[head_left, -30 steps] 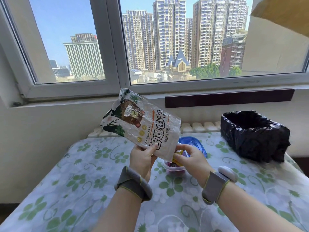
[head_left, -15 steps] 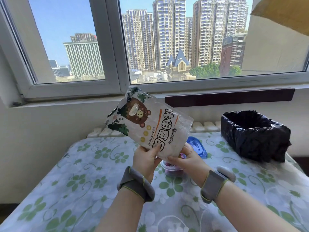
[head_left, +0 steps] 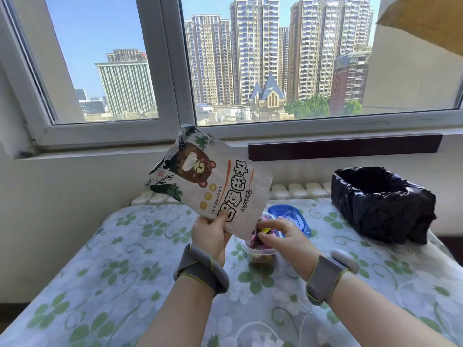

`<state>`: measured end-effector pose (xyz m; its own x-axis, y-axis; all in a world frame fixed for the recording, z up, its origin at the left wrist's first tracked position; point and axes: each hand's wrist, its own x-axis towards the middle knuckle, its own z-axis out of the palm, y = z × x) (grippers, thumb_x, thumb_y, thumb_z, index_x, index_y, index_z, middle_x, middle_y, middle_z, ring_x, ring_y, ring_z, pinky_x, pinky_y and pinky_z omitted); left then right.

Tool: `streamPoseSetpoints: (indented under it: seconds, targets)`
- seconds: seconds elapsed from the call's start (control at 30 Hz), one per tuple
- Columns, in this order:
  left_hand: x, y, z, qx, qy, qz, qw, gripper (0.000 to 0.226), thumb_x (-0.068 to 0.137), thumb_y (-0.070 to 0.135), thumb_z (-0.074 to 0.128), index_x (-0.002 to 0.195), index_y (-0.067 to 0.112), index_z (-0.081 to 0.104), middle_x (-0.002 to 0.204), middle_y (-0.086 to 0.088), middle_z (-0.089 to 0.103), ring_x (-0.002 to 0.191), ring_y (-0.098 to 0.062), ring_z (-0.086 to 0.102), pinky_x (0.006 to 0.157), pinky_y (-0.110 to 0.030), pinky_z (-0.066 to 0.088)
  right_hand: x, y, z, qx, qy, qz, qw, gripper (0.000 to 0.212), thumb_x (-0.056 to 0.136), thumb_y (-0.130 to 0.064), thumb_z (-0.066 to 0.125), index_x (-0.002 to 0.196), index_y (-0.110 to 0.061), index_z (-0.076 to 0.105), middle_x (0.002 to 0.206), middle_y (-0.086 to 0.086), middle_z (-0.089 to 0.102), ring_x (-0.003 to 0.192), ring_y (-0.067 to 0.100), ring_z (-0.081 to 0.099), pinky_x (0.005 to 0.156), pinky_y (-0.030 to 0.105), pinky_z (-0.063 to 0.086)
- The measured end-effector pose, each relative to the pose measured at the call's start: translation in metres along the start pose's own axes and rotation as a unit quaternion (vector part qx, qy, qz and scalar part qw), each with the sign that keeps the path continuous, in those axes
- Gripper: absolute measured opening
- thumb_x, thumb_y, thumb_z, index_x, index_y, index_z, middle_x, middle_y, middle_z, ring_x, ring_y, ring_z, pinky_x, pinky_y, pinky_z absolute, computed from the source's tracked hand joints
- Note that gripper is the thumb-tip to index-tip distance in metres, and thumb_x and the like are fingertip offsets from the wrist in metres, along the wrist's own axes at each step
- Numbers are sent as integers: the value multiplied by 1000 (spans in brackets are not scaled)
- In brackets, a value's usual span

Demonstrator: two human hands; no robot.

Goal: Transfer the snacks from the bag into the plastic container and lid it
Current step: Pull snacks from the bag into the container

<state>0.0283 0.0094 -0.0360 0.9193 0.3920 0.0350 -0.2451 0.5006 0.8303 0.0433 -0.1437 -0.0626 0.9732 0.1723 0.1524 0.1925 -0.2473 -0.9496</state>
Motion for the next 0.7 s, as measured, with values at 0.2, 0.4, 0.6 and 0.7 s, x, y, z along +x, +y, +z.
streamPoseSetpoints:
  seconds: [0.2, 0.4, 0.6, 0.7]
  targets:
    - [-1, -4, 4, -7, -2, 2, 1000, 19, 89, -6, 52, 94, 9, 62, 99, -13, 68, 90, -26, 66, 75, -38, 59, -1, -2, 2, -32, 13, -35, 999, 40, 76, -16, 65, 106, -42, 59, 130, 8, 49, 121, 19, 45, 108, 33, 32]
    - [-4, -4, 3, 31, -37, -49, 998, 9, 86, -6, 57, 88, 3, 56, 91, -18, 65, 82, -27, 65, 66, -34, 60, -3, -9, 3, 13, -4, -53, 998, 42, 68, -16, 64, 89, -52, 61, 129, 8, 48, 124, 20, 43, 103, 28, 34]
    - [-5, -2, 3, 73, -51, -37, 995, 23, 83, -7, 60, 103, 4, 58, 98, -20, 67, 87, -32, 66, 61, -35, 61, -3, -12, 4, -21, -33, -36, 999, 50, 55, -21, 64, 96, -49, 56, 139, -2, 35, 131, 14, 33, 103, 24, 30]
    - [-6, -1, 6, 71, -55, -20, 996, 21, 83, -10, 59, 98, 5, 60, 91, -18, 67, 79, -29, 66, 57, -32, 60, -5, -13, 4, -31, -33, -28, 999, 49, 49, -30, 67, 92, -48, 55, 136, -3, 37, 129, 13, 35, 106, 28, 33]
